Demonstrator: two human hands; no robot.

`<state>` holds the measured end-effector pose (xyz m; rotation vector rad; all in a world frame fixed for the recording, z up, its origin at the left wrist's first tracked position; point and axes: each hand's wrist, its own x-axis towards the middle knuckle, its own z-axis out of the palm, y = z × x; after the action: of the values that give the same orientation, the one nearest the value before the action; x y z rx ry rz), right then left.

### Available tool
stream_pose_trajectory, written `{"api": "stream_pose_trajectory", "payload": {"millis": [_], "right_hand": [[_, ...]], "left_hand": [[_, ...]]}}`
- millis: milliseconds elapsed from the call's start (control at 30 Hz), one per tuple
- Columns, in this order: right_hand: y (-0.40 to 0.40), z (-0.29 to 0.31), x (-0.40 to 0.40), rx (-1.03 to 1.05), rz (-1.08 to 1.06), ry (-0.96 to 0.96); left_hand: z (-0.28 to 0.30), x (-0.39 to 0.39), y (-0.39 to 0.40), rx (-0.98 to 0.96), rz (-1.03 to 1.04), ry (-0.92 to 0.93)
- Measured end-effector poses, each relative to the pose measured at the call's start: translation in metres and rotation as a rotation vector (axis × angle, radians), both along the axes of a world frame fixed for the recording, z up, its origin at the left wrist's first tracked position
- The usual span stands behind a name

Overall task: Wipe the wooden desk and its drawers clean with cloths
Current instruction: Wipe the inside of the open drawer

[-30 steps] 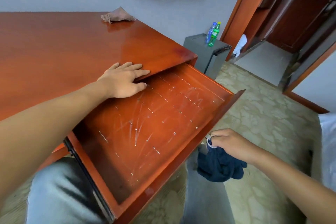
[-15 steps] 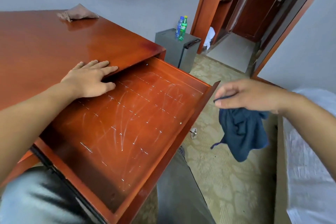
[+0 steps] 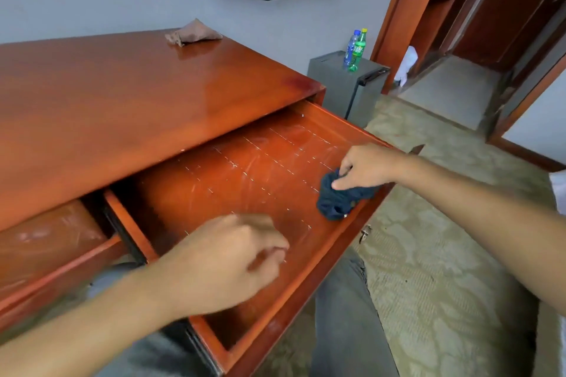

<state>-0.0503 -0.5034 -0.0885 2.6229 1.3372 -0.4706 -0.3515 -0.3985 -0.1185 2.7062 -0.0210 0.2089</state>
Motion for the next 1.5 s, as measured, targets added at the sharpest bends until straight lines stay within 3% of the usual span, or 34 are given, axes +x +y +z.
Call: {"api": "stream_pose_trajectory", "payload": {"millis": [67,133,333,433,533,600,667,800,933,1033,1100,1200,1267,1367,1500], "right_hand": [[-0.008,-0.022,-0.013,-0.167,0.018,-0.067],[-0.015,-0.031,-0.02,-0.204,0.022,-0.161],[-0.001,-0.037,-0.018,-0.161,0.042,-0.239],[0.007,-0.026,0.002,-0.043,0.032,-0.234],[0.013,-0.016,0.039,0.096,-0.101,-0.342],[0.014,-0.022,0.061,0.037,-0.168,-0.361],[0.01,-0.04,0.075,-0.057,-0.194,-0.333],[0.009,-0.043,0.049,-0.037,-0.026,-0.273],[-0.002,-0.044,-0.019,0.068,0.173,0.007],[-0.004,-0.044,-0.025,0.062,0.157,0.158],[0.001,-0.044,0.012,0.054,0.076,0.063],[0.004,-0.045,0.072,-0.031,-0.084,-0.261],[0.006,-0.052,0.086,-0.101,-0.127,-0.323],[0.014,-0.053,0.051,-0.196,0.055,-0.338],[0.006,-0.043,-0.043,-0.192,0.492,-0.202]], "left_hand": [[-0.007,-0.018,-0.032,-0.002,-0.035,-0.01],[-0.017,-0.028,-0.046,-0.017,0.009,-0.015],[-0.023,-0.035,-0.062,-0.161,0.135,-0.095],[-0.05,-0.037,-0.053,-0.336,0.124,-0.071],[-0.053,-0.031,-0.041,-0.231,-0.012,-0.02],[-0.043,-0.038,-0.032,-0.224,0.031,-0.019],[-0.043,-0.05,-0.019,-0.061,0.061,-0.171],[-0.058,-0.044,0.012,0.158,0.258,-0.254],[-0.053,-0.031,0.031,0.131,0.346,-0.143],[-0.055,-0.025,0.033,0.152,0.367,-0.016],[-0.058,-0.028,0.03,0.2,0.377,0.026],[-0.061,-0.028,0.027,0.246,0.382,0.024],[-0.062,-0.027,0.028,0.252,0.404,0.021],[-0.063,-0.028,0.03,0.229,0.44,0.007],[-0.061,-0.026,0.026,0.151,0.49,-0.025]]}}
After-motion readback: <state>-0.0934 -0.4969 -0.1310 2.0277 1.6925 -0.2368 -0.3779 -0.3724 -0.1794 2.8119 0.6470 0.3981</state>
